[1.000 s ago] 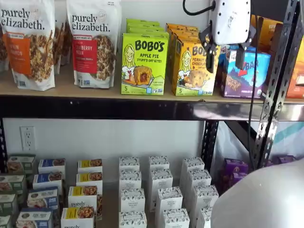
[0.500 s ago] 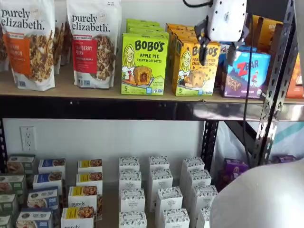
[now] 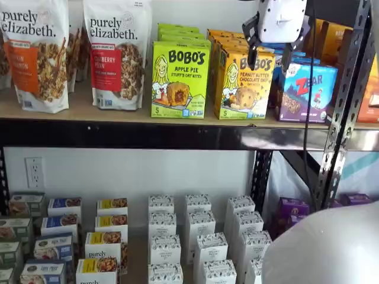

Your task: Pick up the orange box on the top shelf, the fifth box from the left

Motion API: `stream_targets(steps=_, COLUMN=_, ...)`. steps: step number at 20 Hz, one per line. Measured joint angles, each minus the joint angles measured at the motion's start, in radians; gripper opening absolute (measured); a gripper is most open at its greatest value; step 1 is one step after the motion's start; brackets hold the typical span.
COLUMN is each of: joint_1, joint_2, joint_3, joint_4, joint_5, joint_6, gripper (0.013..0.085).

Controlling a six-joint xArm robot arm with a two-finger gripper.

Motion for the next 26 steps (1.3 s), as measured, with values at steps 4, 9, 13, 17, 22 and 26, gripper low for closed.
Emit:
stream_targets(steps=4, joint_1=-0.012, joint_2=0.011, joint_3=0.003, joint_4=0.007, joint_5=-0.037, joint_6=-0.009, gripper=0.0850)
stream_targets(steps=9, joint_1=-0.032, joint_2=0.027, joint_3=-0.006, joint_4=0.053, joint_5=-0.039, joint_6=-0.031, gripper=0.0850)
stream_targets(steps=13, joint_1=-0.046, joint_2=0.039, joint_3=-0.012, joint_4=0.076, joint_5=-0.024, joint_6=-0.047, gripper=0.0850)
stream_targets(steps=17, joint_1=-0.044, joint_2=0.036, joint_3=-0.002, joint_4=0.073, joint_5=-0.045, joint_6=-0.044, gripper=0.0850)
stream_targets(steps=22, joint_1=-0.040, joint_2=0.039, joint_3=0.000, joint_4=0.075, joint_5=-0.064, joint_6=-0.040, gripper=0.0850)
stream_targets(steps=26, joint_1=-0.032, joint_2=0.047, joint_3=-0.006, joint_4=0.074, joint_5=-0.069, joint_6=-0.032, gripper=0.0850)
